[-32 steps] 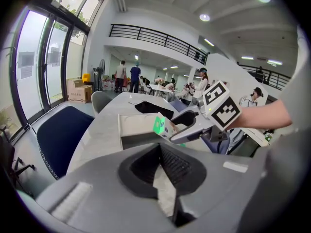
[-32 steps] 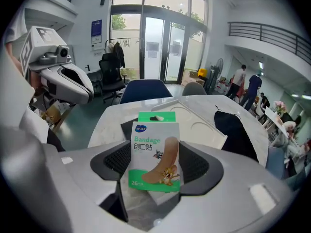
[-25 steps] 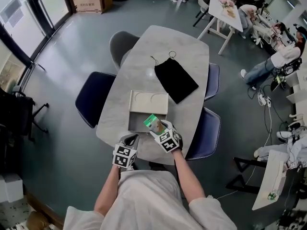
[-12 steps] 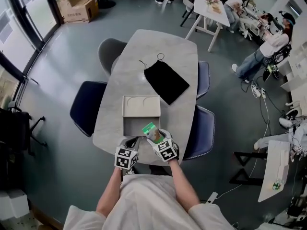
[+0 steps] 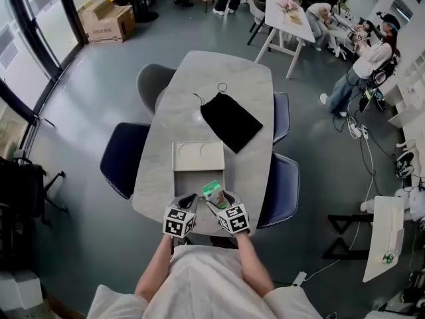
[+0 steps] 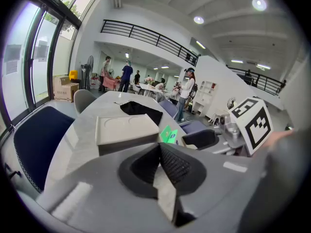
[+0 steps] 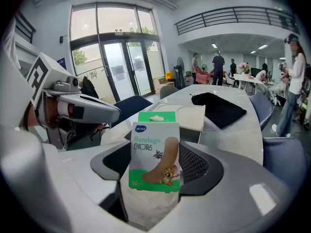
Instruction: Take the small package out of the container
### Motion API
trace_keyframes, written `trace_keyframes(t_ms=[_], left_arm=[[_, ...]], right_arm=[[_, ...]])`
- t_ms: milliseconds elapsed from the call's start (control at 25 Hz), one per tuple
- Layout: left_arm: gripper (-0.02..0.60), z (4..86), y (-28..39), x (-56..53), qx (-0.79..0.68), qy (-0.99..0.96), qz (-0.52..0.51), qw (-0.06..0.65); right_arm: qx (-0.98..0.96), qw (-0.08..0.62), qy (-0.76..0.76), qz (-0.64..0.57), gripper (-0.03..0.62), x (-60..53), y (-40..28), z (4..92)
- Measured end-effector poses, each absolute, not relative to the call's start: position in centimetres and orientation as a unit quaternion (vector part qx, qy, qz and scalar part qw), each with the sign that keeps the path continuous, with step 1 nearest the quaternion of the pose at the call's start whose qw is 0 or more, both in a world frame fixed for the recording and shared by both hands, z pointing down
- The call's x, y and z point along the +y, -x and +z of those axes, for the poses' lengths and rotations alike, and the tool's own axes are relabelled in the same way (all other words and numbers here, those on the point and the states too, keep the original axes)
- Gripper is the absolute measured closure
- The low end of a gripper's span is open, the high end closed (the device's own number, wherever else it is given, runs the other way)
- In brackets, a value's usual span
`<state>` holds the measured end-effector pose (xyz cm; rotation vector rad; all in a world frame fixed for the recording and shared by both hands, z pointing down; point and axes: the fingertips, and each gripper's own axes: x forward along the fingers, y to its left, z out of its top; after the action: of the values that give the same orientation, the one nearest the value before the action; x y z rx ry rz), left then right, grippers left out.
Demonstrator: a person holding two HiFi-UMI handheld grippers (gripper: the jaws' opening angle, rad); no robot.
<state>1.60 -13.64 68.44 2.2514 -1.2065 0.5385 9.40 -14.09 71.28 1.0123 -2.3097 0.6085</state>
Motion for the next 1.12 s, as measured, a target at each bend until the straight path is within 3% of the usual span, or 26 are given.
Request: trace_keyframes(t_ms=[1120], left_arm=[[0.528,68.8,-1.3,-14.7,-0.442,-0.834,0.200,0.264]], right_arm=[[-0.863,0.237,-0.371,0.246,0.283,-14.3,-8.5,70.7]])
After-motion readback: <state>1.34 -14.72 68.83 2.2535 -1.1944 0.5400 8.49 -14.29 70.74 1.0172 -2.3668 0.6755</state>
